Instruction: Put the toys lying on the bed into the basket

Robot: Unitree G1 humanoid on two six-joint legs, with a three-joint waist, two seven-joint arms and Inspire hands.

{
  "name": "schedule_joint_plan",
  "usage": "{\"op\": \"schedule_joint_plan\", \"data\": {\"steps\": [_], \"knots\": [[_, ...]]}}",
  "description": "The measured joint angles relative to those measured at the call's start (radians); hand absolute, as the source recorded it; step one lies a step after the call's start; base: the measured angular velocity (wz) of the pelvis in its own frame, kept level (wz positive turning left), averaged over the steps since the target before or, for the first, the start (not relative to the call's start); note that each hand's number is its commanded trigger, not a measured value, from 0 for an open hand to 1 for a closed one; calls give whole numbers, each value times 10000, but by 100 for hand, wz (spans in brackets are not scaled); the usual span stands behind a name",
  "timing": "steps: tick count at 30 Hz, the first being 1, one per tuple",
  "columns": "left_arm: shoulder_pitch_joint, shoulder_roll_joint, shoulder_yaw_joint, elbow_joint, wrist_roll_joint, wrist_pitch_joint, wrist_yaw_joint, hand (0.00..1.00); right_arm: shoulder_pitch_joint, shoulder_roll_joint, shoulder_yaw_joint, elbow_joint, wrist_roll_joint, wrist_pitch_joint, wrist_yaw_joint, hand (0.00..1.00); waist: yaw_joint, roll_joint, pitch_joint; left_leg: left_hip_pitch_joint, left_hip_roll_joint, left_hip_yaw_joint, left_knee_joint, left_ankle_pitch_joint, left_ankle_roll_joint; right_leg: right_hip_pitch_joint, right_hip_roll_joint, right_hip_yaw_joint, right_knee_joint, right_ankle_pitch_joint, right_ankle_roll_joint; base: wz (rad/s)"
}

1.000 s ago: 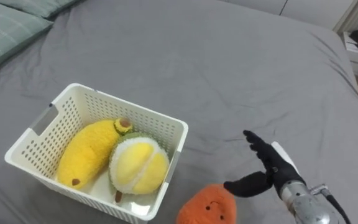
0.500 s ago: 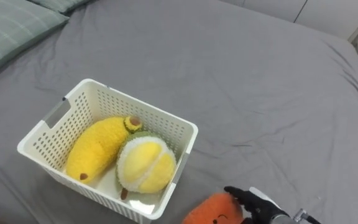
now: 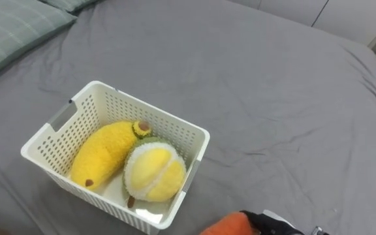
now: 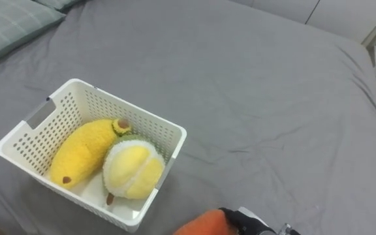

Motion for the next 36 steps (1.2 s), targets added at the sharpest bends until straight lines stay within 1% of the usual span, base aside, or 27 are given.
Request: {"op": "schedule_joint_plan", "data": {"steps": [2, 4, 11, 18, 26, 29, 36], "knots": [[-3, 1, -1, -10, 0, 1, -1, 0, 0, 7, 0, -2, -11, 0, -50, 0, 21, 0, 0, -6, 0, 0, 54, -1, 0, -1, 0, -4, 2, 0, 0, 0], [-4, 1, -4, -10, 5, 1, -2, 0, 8, 6, 0, -82, -108, 8, -57, 100, 62, 1, 0, -37, 1, -6, 67, -19, -8, -25, 4, 21, 6, 0, 0, 0], [-19, 2, -4, -7, -3, 0, -1, 0, 2, 46, -4, -492, -385, 76, -215, 100, 142, 3, 0, -73, -2, -91, 145, -46, -7, 10, 4, -15, 25, 1, -1, 3], [29, 1, -11, -29, -1, -3, -1, 0, -12, 423, -68, -996, -865, 106, -234, 100, 162, 15, -1, -78, -5, -115, 153, -44, -7, 12, 8, 28, 34, 0, -2, 1], [79, 4, -2, -28, -2, -3, 0, 0, -5, 526, -65, -1307, -871, 93, -414, 100, 164, 52, 3, -48, -7, -134, 151, -43, -7, 117, 14, 74, 9, 0, -1, 0], [86, 5, -3, -32, 4, -3, -1, 0, -5, 579, -65, -1342, -868, 93, -413, 100, 149, 66, 5, -38, -8, -134, 141, -45, -8, 142, 24, 172, 6, -1, -2, 0], [82, -28, 1, -26, -1, 2, -3, 0, 11, 580, -67, -1586, -813, 88, -443, 100, 142, 91, 5, -36, -12, -147, 146, -44, -9, 133, 24, 235, 3, -1, -1, 0]]}}
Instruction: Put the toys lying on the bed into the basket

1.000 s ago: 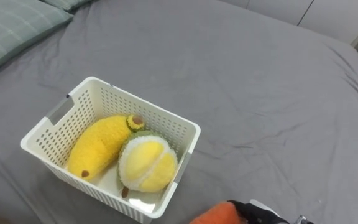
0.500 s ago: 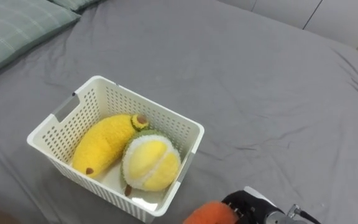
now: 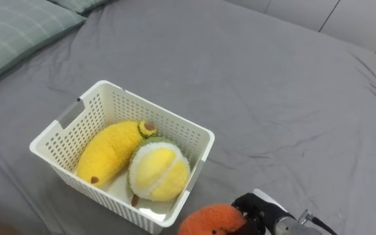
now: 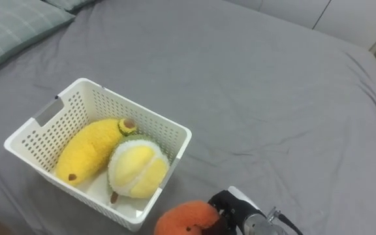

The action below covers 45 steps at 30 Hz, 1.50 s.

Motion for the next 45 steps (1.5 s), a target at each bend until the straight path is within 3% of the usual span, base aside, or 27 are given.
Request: {"op": "schedule_joint_plan", "data": {"steps": [8, 24, 38, 45], "knots": [[6, -182, 315, 20, 7, -4, 63, 0, 0, -2, -206, -361, 19, -38, -221, 100, -44, 74, -17, 4, -20, 6, -17, 3, 0, 13, -11, 7, -128, 1, 1, 0], [105, -207, 969, -47, 28, -63, 230, 0, 15, -206, -2409, -2045, 128, -1, -1109, 100, -750, -65, -102, 65, -5, 122, -54, 5, -1, 44, -12, 112, -106, 2, 3, -2], [273, -206, 1104, 138, 42, -200, 453, 0, 14, -224, -2834, -3189, 45, -14, -2078, 100, -772, -71, -67, 246, 27, 323, -179, 3, 6, 44, -4, 309, 8, 1, 7, -5], [77, -175, 870, 362, 9, -319, 670, 0, -398, -227, -2771, -3782, 202, -141, -2752, 100, -733, 155, 19, 250, 30, 343, -183, 6, 10, -30, -17, 362, 40, 1, 11, -1]]}}
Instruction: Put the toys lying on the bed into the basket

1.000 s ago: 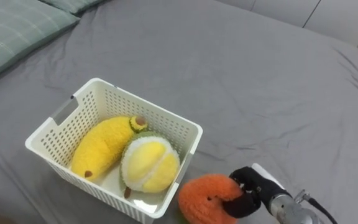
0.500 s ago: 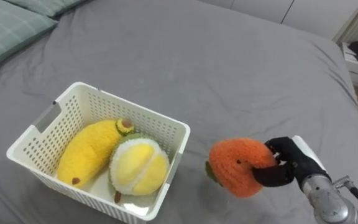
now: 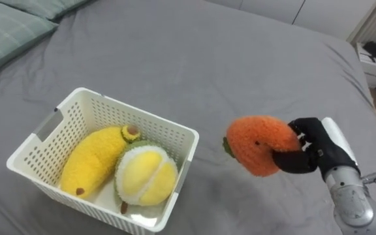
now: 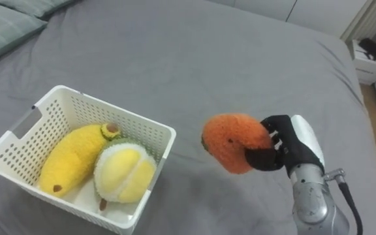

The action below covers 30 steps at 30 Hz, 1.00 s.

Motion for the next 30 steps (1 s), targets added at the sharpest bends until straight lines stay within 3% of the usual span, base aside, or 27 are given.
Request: {"op": "schedule_joint_plan", "data": {"steps": [3, 11, 15, 21, 26, 28, 30], "knots": [[-81, -38, -188, 45, 6, -170, 34, 0, -9, 11, 221, -853, -37, -1, -89, 100, 141, 140, 7, -16, 12, 86, -34, 1, -2, 1, 32, 100, -12, 0, -1, -8], [-150, 10, -609, 77, 9, -306, 377, 0, -1084, 11, 1186, -1504, 290, -119, -188, 100, 294, 103, -18, -34, 21, 66, -11, 1, -1, -2, 30, 18, -27, 1, -1, 1], [-325, 13, -723, 286, 10, -312, 355, 0, -1203, 11, 1547, -1754, 971, -202, -189, 100, 518, 69, -41, -24, 14, 14, -11, 3, 4, 35, 17, -38, -37, 3, 2, 4], [-483, 29, -885, 503, 5, -297, 178, 0, -1357, 22, 2379, -1791, 1412, -213, -134, 100, 802, 98, -27, -53, 6, -45, -22, 2, 5, 66, 27, -24, -33, 3, 2, 1], [-599, 95, -1456, 501, -2, -286, -94, 0, -1818, 78, 3076, -1789, 1417, -214, -126, 100, 859, 137, -2, -222, -29, -212, 83, 2, 6, -21, 13, -127, -25, 5, 5, 9], [-786, 94, -1460, 592, -3, -290, -175, 0, -1932, 104, 3254, -1789, 1377, -215, -127, 58, 1015, 142, 3, -220, -32, -262, 93, 3, 6, -6, 12, -174, -25, 5, 5, 10], [-864, 96, -1462, 659, -12, -298, -271, 0, -1933, 173, 3375, -1789, 1367, -214, -127, 0, 1063, 137, 1, -217, -40, -344, 94, 4, 7, 32, 1, -291, -26, 7, 6, 11]]}}
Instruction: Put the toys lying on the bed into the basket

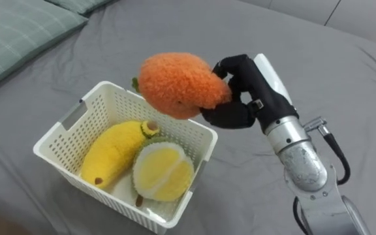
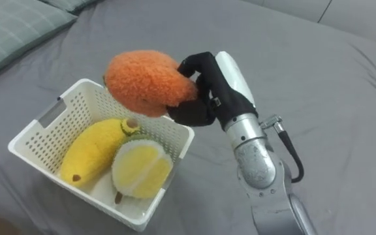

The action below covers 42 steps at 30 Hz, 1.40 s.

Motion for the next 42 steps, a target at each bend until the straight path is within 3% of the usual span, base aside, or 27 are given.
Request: {"op": "schedule_joint_plan", "data": {"steps": [12, 34, 39, 42], "knots": [[-168, 5, 0, 196, -8, -38, -69, 0, -4, 171, 547, 26, 145, -1, -10, 0, 276, 3, 21, -31, -12, -63, 51, -6, 5, 29, -8, -49, 9, 10, 14, 1], [-159, 15, 105, 145, 31, 15, -204, 0, 116, 184, 551, 96, 319, 2, -13, 0, 231, 42, 22, -172, -16, -82, 275, -27, 32, -22, -90, -88, 50, 13, 18, 0], [-186, 47, 107, 159, 0, 8, -277, 0, 126, 145, 67, 102, 413, -7, -294, 0, 122, 418, -41, -164, -24, -82, 521, -185, 148, -26, -163, -109, 390, 4, 69, 1], [-191, 187, 128, 157, 2, -8, -271, 0, 262, 160, -177, 104, 460, -266, -651, 0, -183, 482, -26, -170, -72, -117, 577, -165, 216, -31, -229, -300, 431, 28, 110, 5]]}}
